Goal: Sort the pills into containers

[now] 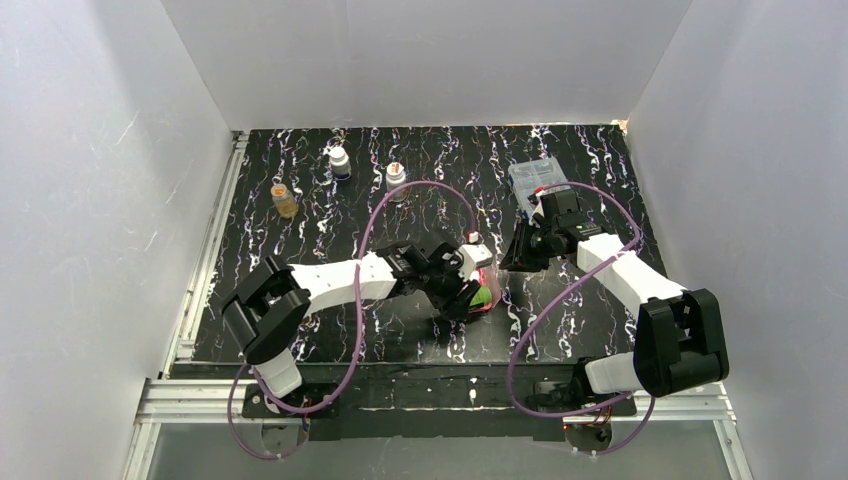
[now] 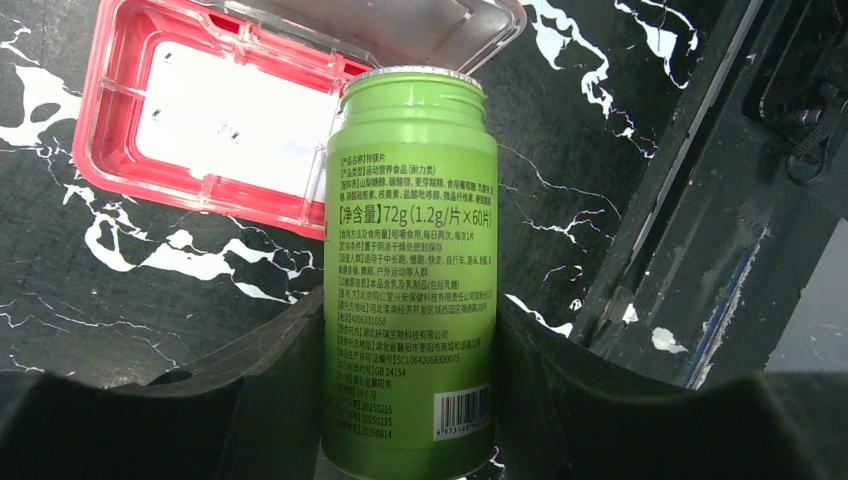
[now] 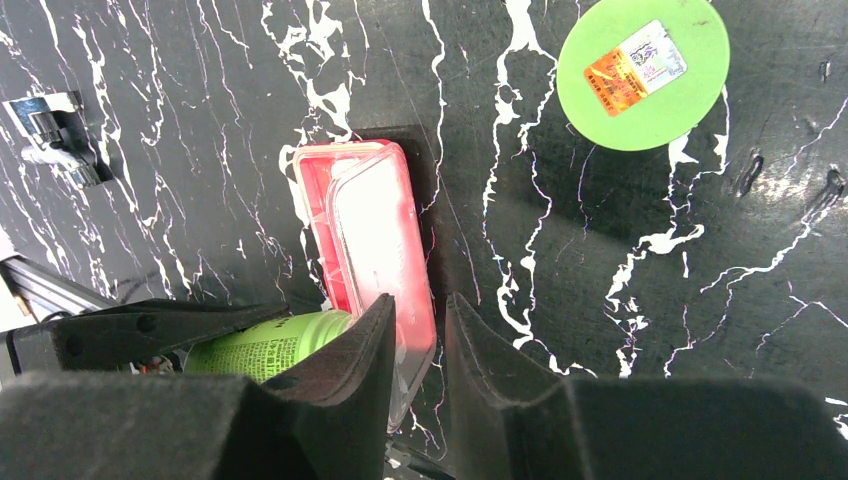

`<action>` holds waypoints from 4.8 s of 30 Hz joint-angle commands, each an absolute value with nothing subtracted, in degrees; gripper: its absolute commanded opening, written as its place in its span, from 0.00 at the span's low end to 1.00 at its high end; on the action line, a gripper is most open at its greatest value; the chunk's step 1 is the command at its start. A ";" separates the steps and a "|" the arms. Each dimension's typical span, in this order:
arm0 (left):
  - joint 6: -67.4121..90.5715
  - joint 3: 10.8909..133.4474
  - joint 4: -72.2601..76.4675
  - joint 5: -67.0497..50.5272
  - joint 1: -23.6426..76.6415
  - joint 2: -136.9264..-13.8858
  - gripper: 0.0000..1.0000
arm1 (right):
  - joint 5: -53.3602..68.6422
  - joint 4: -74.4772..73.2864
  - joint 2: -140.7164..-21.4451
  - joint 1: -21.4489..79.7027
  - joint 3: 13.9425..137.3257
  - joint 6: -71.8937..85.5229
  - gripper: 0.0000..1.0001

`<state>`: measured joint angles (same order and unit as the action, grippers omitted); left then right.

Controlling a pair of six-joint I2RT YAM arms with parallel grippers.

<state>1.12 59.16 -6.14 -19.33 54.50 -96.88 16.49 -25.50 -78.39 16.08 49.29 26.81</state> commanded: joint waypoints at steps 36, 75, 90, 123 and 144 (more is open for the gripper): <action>3.54 67.83 -17.53 -19.91 54.67 -100.77 0.00 | 16.51 -24.26 -78.20 15.67 48.65 26.68 0.31; 3.43 64.92 -14.62 -19.13 54.58 -97.24 0.00 | 16.17 -24.62 -78.27 15.73 49.03 25.96 0.31; 4.34 70.87 -20.19 -21.56 54.63 -101.15 0.00 | 16.17 -24.35 -78.23 15.71 48.95 25.95 0.31; 8.22 74.95 -25.06 -25.23 52.74 -105.49 0.00 | 16.27 -24.21 -78.40 15.72 48.86 25.93 0.31; 10.77 77.21 -27.43 -26.63 51.53 -107.31 0.00 | 16.34 -24.08 -78.37 15.69 48.78 25.98 0.31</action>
<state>10.06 75.14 -25.03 -25.37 52.09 -107.44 16.45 -25.45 -78.50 16.08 48.95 26.63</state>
